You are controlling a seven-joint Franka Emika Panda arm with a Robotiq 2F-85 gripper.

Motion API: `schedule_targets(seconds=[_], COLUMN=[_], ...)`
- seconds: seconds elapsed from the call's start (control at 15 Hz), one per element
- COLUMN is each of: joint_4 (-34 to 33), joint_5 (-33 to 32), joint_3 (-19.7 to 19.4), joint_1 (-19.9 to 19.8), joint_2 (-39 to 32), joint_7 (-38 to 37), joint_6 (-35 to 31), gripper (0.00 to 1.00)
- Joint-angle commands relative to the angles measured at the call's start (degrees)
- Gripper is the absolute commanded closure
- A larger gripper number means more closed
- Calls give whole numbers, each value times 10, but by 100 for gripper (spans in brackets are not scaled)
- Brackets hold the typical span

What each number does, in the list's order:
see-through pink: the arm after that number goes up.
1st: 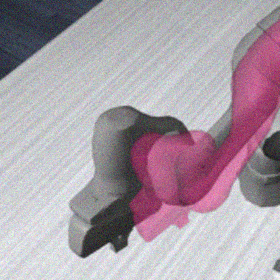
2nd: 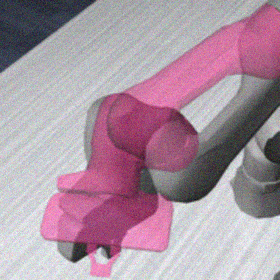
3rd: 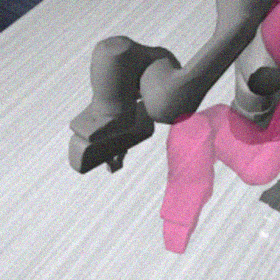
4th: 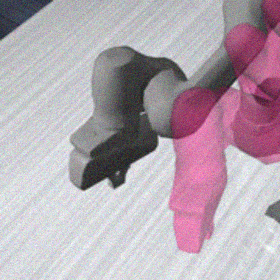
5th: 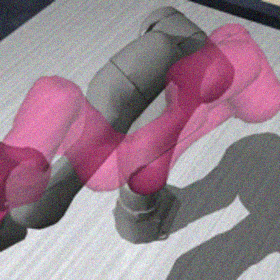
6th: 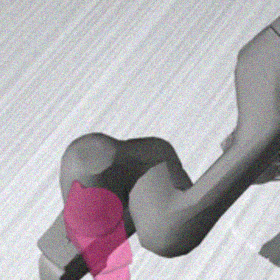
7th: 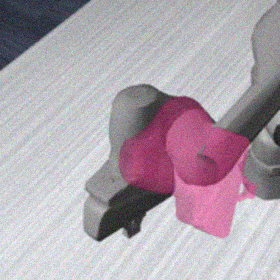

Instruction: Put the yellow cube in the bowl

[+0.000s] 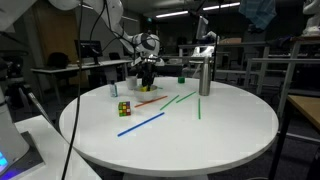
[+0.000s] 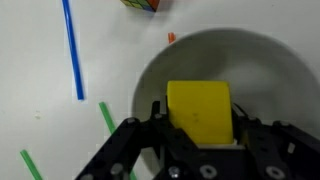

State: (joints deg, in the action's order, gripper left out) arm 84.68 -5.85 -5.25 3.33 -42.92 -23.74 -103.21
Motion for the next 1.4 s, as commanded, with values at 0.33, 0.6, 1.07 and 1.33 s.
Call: schedule_targets(seconds=[0.33,0.6,1.07,1.33], joint_4=[-32,-28,8,40], joint_5=[19,22,19,14], joint_3=[0,0,-3,-2], joint_1=[-8,-7,-2,4], joint_2=[-11,-5,41,89], joint_7=[9,5,-7,-12], joint_6=[34,37,61,56], gripper=[4,0,0,0])
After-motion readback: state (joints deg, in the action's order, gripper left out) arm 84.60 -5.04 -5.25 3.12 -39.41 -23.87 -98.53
